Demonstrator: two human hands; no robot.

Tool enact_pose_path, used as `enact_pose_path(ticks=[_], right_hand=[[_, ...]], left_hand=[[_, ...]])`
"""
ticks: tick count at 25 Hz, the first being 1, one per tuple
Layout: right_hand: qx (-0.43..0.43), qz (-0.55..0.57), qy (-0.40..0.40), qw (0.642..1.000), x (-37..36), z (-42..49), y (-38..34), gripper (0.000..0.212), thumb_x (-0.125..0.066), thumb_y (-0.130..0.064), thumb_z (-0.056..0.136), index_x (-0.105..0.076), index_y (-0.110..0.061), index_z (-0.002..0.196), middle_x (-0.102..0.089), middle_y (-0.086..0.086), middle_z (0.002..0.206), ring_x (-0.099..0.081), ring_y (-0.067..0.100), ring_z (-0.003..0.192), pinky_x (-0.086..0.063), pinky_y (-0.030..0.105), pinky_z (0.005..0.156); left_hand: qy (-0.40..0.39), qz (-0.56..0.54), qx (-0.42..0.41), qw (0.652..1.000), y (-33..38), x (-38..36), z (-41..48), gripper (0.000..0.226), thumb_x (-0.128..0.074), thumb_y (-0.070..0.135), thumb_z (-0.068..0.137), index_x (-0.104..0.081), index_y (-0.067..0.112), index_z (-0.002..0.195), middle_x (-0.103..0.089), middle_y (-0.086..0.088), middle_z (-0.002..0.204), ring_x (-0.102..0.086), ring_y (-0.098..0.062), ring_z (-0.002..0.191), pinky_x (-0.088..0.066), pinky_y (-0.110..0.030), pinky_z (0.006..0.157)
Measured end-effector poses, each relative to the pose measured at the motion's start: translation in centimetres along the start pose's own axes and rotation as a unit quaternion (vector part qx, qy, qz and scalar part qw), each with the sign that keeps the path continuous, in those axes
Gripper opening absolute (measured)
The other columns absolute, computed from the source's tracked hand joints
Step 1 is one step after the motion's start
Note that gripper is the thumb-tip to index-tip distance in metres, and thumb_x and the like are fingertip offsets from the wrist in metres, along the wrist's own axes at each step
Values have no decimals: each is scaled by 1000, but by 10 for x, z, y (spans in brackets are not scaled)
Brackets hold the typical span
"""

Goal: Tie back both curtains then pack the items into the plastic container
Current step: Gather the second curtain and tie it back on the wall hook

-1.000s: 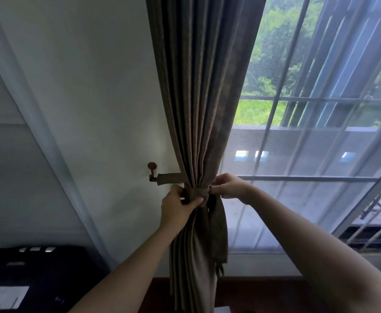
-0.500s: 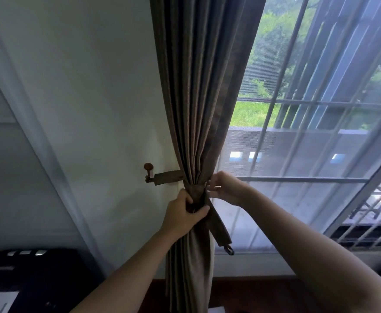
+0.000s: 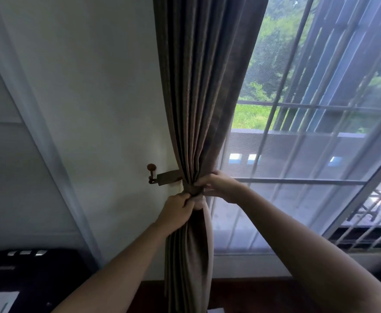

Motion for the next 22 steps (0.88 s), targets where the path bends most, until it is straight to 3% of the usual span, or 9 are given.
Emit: enact_pose_path(ticks=[2,5,7,10,12,15,17,19,22], right_hand=[[49,-173,55,982,4,-4,-12,61,-78,-54,58,-68,-14,102,-69,1,98,-64,18,93,-55,33,84],[162,-317,211,910,16,-16,-42,50,-68,-57,72,-66,-14,99,-64,5,92,-60,23,90,-46,29,71],[200,-310,244,897,19,-19,-43,37,-64,-48,79,-66,-14,93,-62,6,89,-60,25,89,-43,28,69],[201,-154,149,956,9,-12,-15,33,-68,-40,80,-57,-20,104,-65,-1,96,-64,15,90,-52,22,74],[198,-80,103,971,-2,-13,-1,47,-75,-35,76,-50,-21,113,-65,-5,101,-62,6,93,-49,13,72],[201,-141,193,950,5,-10,-7,64,-80,-48,64,-51,-21,114,-66,-7,96,-61,5,87,-44,16,68],[199,-208,268,919,10,-11,-18,59,-76,-51,67,-54,-16,109,-66,-3,88,-62,13,79,-41,19,62],[201,-230,294,906,11,-10,-23,48,-70,-44,76,-55,-11,107,-65,0,85,-62,20,80,-39,21,60],[205,-234,304,901,10,-13,-23,37,-66,-37,81,-55,-9,103,-64,1,80,-62,23,78,-40,22,57]], left_hand=[[-80,27,-24,996,-1,1,2,19,-41,17,95,-54,9,83,-57,-5,73,-51,-15,62,-34,-24,55],[-120,27,-61,991,-6,10,8,21,-41,22,97,-56,7,94,-63,-7,85,-60,-20,77,-45,-31,67],[-115,41,-78,989,-10,19,16,27,-39,29,98,-57,10,104,-64,-8,96,-61,-22,87,-48,-35,77],[-110,66,-120,984,-5,26,28,28,-36,33,99,-55,17,110,-66,-8,101,-63,-25,90,-51,-36,78],[-123,34,-109,986,-5,24,30,27,-35,31,100,-55,16,109,-62,-3,90,-61,-19,81,-47,-28,67],[-140,-73,-72,985,-18,18,28,20,-37,36,99,-57,33,100,-53,5,67,-48,-8,53,-38,-19,47],[-157,-82,-108,978,-23,21,30,18,-44,30,98,-55,39,86,-56,2,65,-50,-10,49,-39,-21,44],[-189,-16,-132,973,-30,32,38,12,-54,23,94,-56,31,85,-65,0,74,-61,-8,58,-46,-17,53],[-214,120,-176,953,-39,55,50,8,-57,24,92,-62,20,96,-65,0,85,-59,-4,70,-43,-15,63]])
Point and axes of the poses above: each hand's wrist, its own z-axis towards the middle knuckle, its own x-axis out of the back of the hand, y = z × x, the point moved 10 cm from there along z, towards the middle knuckle
